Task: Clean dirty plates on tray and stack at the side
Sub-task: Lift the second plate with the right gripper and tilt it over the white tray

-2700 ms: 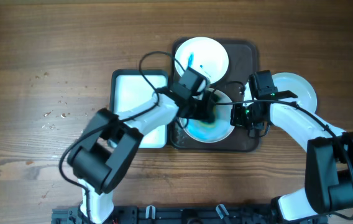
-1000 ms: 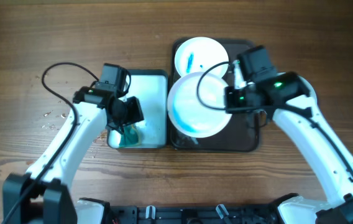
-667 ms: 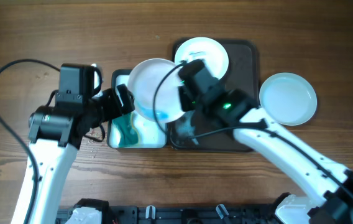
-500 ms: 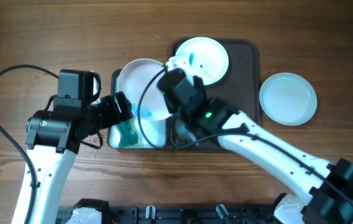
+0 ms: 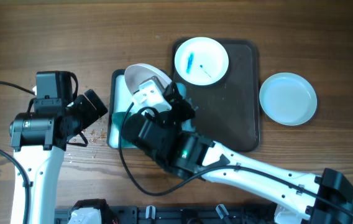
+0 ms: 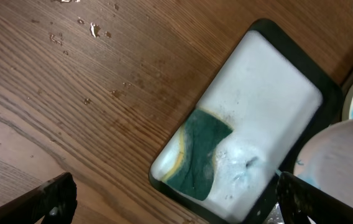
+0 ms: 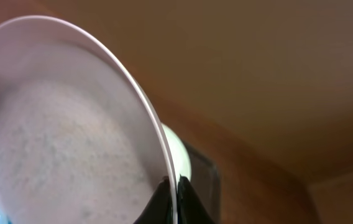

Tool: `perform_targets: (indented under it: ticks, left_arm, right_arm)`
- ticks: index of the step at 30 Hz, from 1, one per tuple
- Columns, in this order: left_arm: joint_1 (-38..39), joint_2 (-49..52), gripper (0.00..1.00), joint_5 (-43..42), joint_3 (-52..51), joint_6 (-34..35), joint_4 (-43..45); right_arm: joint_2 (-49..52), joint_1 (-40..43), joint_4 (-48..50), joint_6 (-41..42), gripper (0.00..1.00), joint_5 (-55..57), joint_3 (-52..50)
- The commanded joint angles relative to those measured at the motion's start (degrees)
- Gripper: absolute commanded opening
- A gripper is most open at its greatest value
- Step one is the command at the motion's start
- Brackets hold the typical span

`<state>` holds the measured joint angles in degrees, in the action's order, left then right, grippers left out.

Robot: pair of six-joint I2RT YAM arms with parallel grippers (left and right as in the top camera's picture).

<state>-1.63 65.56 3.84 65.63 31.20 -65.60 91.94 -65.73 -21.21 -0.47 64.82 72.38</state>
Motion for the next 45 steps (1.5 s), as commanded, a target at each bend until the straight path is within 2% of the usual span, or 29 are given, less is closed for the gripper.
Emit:
perform_targets:
  ticks: [1, 11, 19, 23, 29, 36, 38, 40, 43, 44, 45]
  left_arm:
    - [-0.42, -0.15, 1.0, 1.22, 0.55, 0.76, -0.02]
    - [-0.42, -0.15, 1.0, 1.2, 0.55, 0.79, 0.0]
    - [-0.42, -0.15, 1.0, 1.2, 0.55, 0.79, 0.0]
    - [-0.42, -0.15, 1.0, 1.11, 0.55, 0.81, 0.0]
    - [-0.37, 0.17, 1.0, -12.63, 0.55, 0.79, 2.51]
    - [-0.37, 0.57, 0.98, -13.25, 0.52, 0.57, 2.97]
    - [-0.35, 0.57, 0.97, -13.27, 0.33, 0.57, 2.95]
    - [-0.35, 0.57, 0.97, -13.27, 0.17, 0.5, 2.45]
    - [-0.02, 0.59, 0.94, -13.42, 0.13, -2.36, 1.53]
    - [0.57, 0.68, 0.94, -13.42, -0.13, -2.47, 1.42]
    - [1.18, 0.81, 0.91, -13.4, -0.48, -2.51, 1.49]
  right_arm:
    - [0.09, -1.11, 4.96, -7.34, 0.04, 6.19, 1.03]
    - [0.09, -2.67, 14.4, -17.55, 0.04, 7.69, 1.03]
    - [0.11, -2.67, 14.36, -17.22, 0.04, 7.65, 1.03]
    - [0.11, -2.58, 14.34, -13.03, 0.04, 7.1, 1.01]
    - [0.11, -1.36, 12.79, -8.22, 0.04, 4.15, 1.01]
    - [0.11, -1.27, 12.59, -11.47, 0.04, 2.32, 1.01]
    - [0.11, -1.07, 11.32, -8.5, 0.04, 5.33, 1.01]
    - [0.11, 0.5, 5.64, -0.39, 0.04, 5.4, 1.01]
    - [0.07, 5.33, -7.52, 15.61, 0.04, -6.54, 1.01]
    - [-0.07, 8.17, -12.66, 22.67, 0.04, -13.97, 1.03]
    - [-0.33, 10.29, -15.34, 26.25, 0.04, -19.41, 1.03]
